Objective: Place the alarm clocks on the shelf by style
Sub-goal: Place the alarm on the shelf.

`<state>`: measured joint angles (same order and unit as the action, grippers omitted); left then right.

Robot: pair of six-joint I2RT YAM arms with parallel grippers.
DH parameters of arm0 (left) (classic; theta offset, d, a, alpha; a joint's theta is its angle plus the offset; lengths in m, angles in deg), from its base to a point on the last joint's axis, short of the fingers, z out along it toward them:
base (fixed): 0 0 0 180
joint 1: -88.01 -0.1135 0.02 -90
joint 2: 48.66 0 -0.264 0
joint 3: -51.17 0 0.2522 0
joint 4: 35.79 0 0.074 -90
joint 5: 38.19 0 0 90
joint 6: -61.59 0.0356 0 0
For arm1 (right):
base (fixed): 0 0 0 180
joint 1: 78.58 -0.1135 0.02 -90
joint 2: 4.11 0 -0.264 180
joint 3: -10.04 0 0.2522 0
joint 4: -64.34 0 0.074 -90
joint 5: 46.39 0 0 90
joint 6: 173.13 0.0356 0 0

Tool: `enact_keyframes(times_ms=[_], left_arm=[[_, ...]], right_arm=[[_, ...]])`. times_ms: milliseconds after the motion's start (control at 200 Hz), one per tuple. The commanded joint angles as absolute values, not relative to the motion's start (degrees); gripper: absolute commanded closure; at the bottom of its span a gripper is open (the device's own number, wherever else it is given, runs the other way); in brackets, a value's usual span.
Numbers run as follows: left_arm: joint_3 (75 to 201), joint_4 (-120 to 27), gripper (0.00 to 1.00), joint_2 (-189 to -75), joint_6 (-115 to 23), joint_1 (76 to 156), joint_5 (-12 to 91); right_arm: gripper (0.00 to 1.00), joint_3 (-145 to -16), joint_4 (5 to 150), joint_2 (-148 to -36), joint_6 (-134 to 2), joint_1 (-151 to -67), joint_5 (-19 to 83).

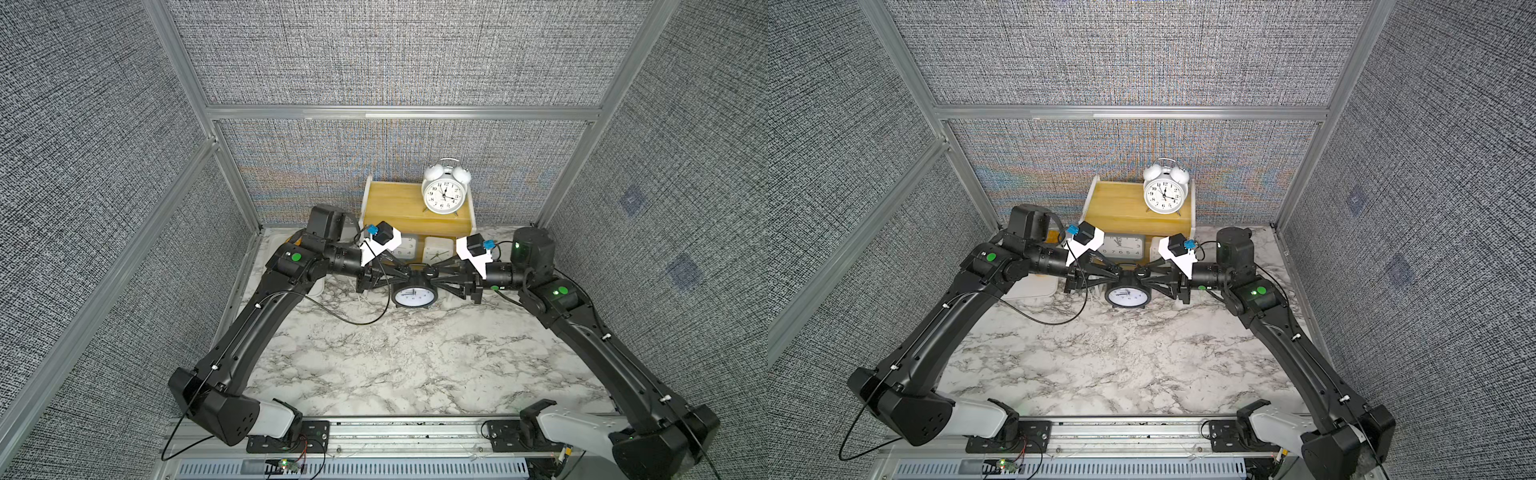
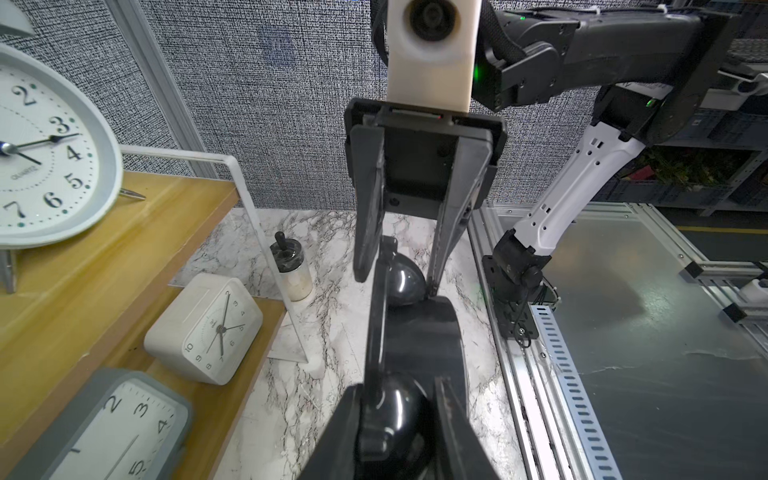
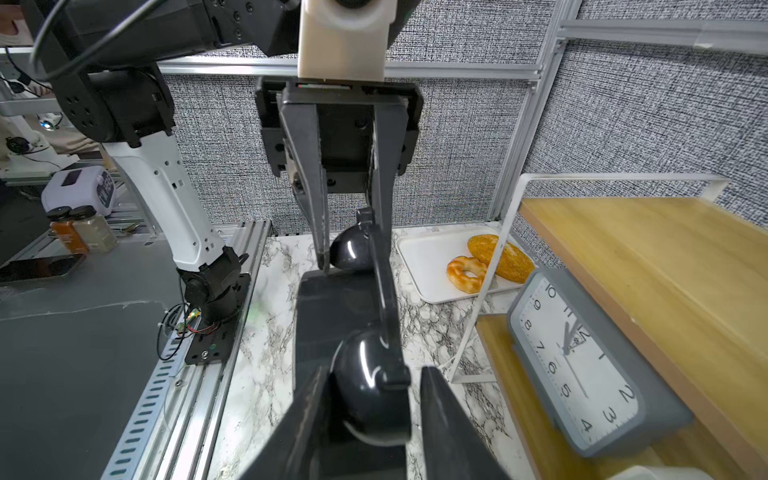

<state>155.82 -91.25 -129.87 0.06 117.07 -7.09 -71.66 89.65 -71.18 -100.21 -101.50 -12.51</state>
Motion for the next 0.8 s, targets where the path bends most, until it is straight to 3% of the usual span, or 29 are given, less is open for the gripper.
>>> enact_keyframes(times_ms=[0, 85, 210, 315, 796], left_arm=[[156.31, -90.01, 1.00, -129.42, -0.11, 117.02, -7.11], [156.33, -90.06, 1.00, -129.31, -0.02, 117.02, -6.54], [156.55, -88.20, 1.00, -128.82, -1.39, 117.02, -4.29], [157.77, -86.43, 1.00, -128.50, -3.44, 116.93, -1.44], [175.71, -88.39, 1.00, -134.18, -11.96, 115.05, 9.77]], right_arm=[[0.50, -71.46, 88.30, -70.95, -99.72, -101.36, -11.92], [0.47, -71.14, 88.12, -70.71, -99.58, -101.18, -11.62], [0.31, -70.64, 88.23, -69.66, -99.53, -100.60, -9.10], [0.25, -69.22, 87.18, -68.01, -98.68, -99.33, -5.90], [0.23, -63.43, 81.27, -62.69, -93.29, -94.17, 3.02]])
